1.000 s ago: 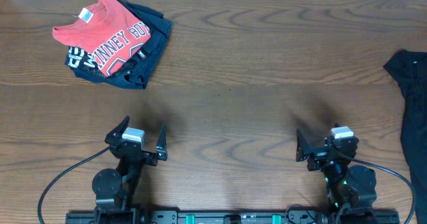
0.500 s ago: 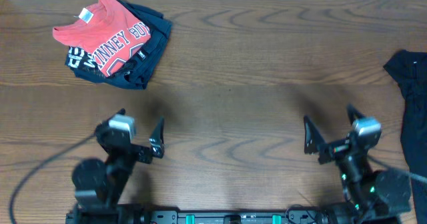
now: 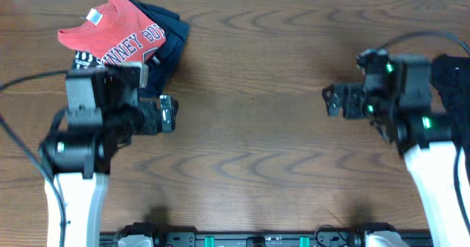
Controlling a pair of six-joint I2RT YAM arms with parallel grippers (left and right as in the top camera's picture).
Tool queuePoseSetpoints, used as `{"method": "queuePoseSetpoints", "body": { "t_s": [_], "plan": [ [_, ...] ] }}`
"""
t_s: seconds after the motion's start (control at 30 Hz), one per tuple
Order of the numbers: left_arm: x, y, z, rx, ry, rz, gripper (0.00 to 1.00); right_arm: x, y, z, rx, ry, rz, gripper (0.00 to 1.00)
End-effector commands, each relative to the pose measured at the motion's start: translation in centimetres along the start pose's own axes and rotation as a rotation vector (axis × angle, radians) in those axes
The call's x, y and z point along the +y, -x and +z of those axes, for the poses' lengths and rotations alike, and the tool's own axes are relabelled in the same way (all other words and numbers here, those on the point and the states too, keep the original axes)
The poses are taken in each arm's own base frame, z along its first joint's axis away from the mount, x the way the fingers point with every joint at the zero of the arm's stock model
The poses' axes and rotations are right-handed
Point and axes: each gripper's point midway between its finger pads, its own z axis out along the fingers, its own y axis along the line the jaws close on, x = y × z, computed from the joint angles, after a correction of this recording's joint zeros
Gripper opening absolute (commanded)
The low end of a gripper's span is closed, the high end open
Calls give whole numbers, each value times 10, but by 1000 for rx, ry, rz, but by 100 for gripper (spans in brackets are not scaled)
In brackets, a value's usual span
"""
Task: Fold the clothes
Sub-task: 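Reach the right gripper to the black t-shirt at the right edge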
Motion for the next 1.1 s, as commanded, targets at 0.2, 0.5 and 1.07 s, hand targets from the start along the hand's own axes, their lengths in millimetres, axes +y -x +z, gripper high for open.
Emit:
{"method": "queuePoseSetpoints", "body": {
  "t_s": [0.2, 0.5, 1.07],
  "plan": [
    [-10, -2, 14, 80, -75, -72, 98, -84, 47, 9, -28, -147, 270, 93],
    [-10, -2, 14, 80, -75, -73, 98, -283, 36, -10, -215, -471, 785, 45],
    [-10, -1, 14, 76, -75, -71, 98, -435, -91, 41, -45, -648, 913, 25]
  ]
}}
